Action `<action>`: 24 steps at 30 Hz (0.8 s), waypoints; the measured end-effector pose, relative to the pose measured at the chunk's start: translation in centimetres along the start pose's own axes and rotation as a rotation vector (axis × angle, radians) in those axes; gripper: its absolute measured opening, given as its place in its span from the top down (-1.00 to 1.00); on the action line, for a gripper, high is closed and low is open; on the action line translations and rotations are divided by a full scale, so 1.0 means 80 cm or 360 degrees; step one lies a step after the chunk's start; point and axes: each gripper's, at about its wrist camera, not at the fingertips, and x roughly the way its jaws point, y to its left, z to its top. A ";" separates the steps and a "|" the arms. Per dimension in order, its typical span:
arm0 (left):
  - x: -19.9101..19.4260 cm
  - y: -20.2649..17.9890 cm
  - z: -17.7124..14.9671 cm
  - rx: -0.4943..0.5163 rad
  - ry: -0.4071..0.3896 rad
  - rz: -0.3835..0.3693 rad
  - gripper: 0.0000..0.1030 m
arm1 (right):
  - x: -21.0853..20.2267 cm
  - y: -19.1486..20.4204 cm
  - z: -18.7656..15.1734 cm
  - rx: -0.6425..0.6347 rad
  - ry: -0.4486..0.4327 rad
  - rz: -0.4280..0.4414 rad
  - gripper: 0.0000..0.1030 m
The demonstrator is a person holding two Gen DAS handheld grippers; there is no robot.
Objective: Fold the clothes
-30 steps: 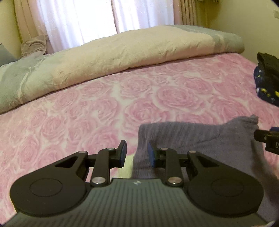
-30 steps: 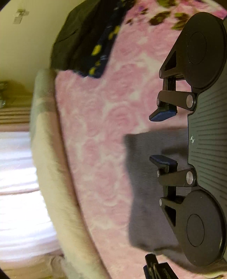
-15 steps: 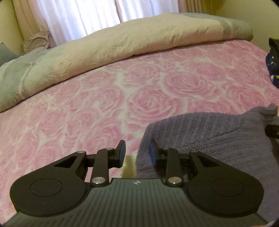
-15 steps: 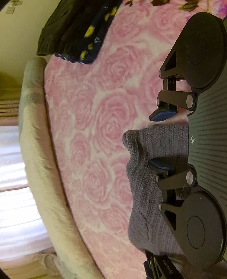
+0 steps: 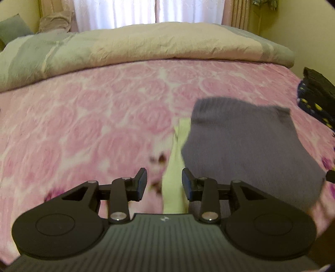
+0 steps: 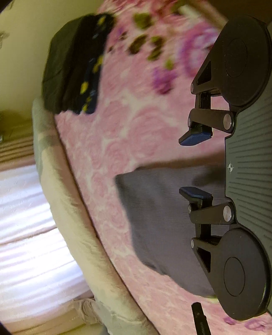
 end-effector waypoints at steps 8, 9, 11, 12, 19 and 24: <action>-0.061 -0.016 -0.083 0.0005 0.0037 -0.0047 0.29 | -0.053 0.021 -0.091 0.0014 0.0110 0.0011 0.09; -0.067 -0.019 -0.091 0.0013 0.0037 -0.0049 0.29 | -0.058 0.025 -0.100 -0.0002 0.0118 0.0010 0.09; -0.077 -0.022 -0.104 0.0028 0.0034 -0.0049 0.27 | -0.065 0.032 -0.117 -0.0033 0.0130 0.0001 0.09; -0.081 -0.023 -0.110 0.0032 0.0037 -0.0047 0.27 | -0.069 0.034 -0.123 -0.0044 0.0133 -0.0005 0.09; -0.107 -0.013 -0.126 0.0007 0.0010 -0.0016 0.27 | -0.091 0.041 -0.139 -0.0072 0.0097 0.0011 0.09; -0.125 -0.009 -0.130 0.0008 -0.0026 -0.0017 0.25 | -0.106 0.046 -0.143 -0.0088 0.0074 0.0024 0.09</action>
